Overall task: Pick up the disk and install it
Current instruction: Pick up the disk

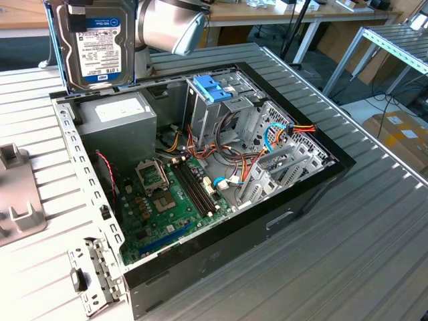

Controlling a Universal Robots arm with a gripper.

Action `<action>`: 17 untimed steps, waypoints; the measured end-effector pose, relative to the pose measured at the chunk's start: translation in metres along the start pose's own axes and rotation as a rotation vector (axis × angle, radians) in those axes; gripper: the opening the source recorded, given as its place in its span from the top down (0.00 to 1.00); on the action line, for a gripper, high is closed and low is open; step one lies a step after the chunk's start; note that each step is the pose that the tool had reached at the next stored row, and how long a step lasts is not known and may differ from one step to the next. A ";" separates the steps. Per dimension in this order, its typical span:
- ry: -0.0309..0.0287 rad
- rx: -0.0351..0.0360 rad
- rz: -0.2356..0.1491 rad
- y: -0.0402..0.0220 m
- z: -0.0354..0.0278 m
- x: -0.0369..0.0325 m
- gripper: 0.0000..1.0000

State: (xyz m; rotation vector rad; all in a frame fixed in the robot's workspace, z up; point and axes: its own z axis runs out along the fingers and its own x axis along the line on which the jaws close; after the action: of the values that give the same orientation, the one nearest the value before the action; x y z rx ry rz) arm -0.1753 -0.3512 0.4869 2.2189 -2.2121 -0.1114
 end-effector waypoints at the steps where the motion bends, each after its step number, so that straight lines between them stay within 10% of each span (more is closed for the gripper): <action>1: 0.0000 0.0000 0.000 -0.0008 -0.0001 0.0002 0.63; 17: 0.0000 -0.0001 0.000 -0.0157 -0.0010 0.0034 0.63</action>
State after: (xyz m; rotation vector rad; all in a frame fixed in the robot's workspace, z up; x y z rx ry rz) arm -0.1595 -0.3546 0.4870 2.2188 -2.2120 -0.1115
